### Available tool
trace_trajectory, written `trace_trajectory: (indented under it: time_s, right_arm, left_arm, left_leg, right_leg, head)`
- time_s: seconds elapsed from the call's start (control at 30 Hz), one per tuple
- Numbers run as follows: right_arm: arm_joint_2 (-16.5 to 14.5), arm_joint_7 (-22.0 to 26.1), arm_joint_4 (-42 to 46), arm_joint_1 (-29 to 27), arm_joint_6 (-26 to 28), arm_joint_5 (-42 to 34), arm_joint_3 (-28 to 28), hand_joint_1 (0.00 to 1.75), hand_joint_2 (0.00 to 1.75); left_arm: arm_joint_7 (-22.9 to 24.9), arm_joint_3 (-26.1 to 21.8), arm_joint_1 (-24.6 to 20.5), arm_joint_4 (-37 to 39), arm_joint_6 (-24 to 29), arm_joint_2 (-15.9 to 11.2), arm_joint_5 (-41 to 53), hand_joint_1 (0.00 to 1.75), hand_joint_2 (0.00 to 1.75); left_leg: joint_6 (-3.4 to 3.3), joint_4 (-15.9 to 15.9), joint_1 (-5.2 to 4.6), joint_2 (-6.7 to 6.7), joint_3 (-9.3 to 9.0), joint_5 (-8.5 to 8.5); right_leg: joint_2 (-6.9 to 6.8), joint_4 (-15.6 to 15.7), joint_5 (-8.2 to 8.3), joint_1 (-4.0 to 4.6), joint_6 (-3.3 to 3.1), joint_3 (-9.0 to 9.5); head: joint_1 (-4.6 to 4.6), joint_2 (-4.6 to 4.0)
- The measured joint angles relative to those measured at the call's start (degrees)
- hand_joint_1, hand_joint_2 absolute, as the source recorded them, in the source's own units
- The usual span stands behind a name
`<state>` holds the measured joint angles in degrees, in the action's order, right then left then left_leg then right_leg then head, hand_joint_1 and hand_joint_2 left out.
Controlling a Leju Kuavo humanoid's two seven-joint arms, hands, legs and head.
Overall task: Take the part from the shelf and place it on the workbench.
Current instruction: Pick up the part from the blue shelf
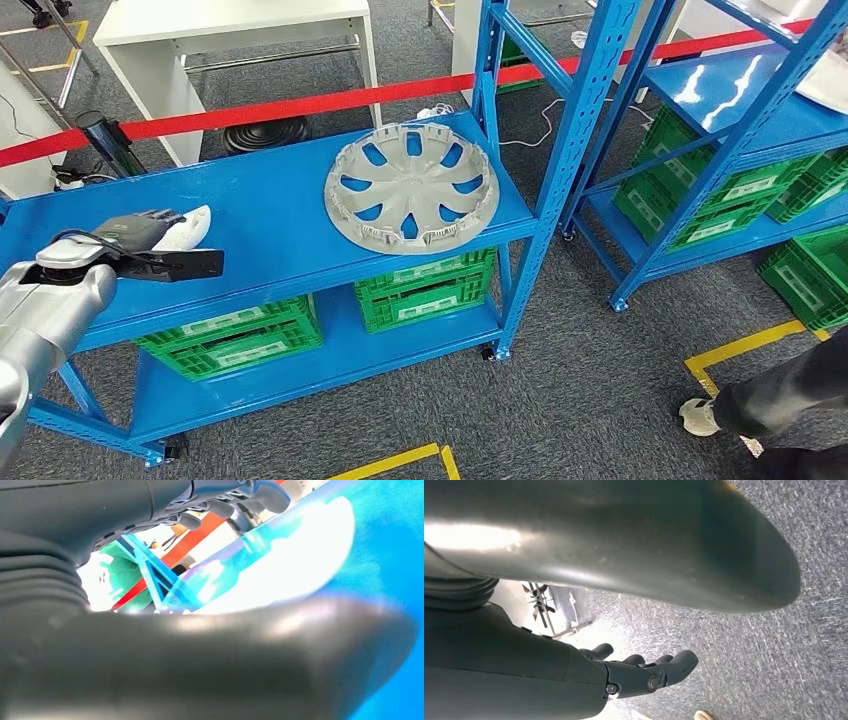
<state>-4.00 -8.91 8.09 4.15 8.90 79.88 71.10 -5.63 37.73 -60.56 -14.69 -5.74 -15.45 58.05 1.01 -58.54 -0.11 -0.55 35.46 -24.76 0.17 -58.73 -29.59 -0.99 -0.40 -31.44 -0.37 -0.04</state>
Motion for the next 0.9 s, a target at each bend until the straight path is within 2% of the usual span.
trace_trajectory:
  time_s: [0.33, 0.9]
  right_arm:
    - [-0.02, -0.01, 0.0, 0.02, -0.52, 0.1, 0.0, 0.0, 0.0]
    - [-0.13, -0.01, 0.0, -0.14, 1.29, -0.78, 0.14, 0.0, 0.0]
  left_arm:
    - [-0.5, 0.04, 4.19, 0.37, 1.34, 0.27, -1.51, 0.0, 1.75]
    - [1.03, 0.04, 5.11, 0.48, -0.05, 2.82, 0.25, 0.0, 1.75]
  left_leg:
    - [0.01, 0.07, -0.06, 0.01, -0.04, 0.0]
    - [0.0, 0.06, -0.06, 0.01, -0.08, 0.0]
  right_leg:
    - [0.01, 0.0, -0.03, 0.03, 0.01, 0.01]
    - [0.0, 0.0, -0.03, -0.03, 0.02, 0.02]
  head:
    - [-0.02, 0.0]
    - [0.0, 0.0]
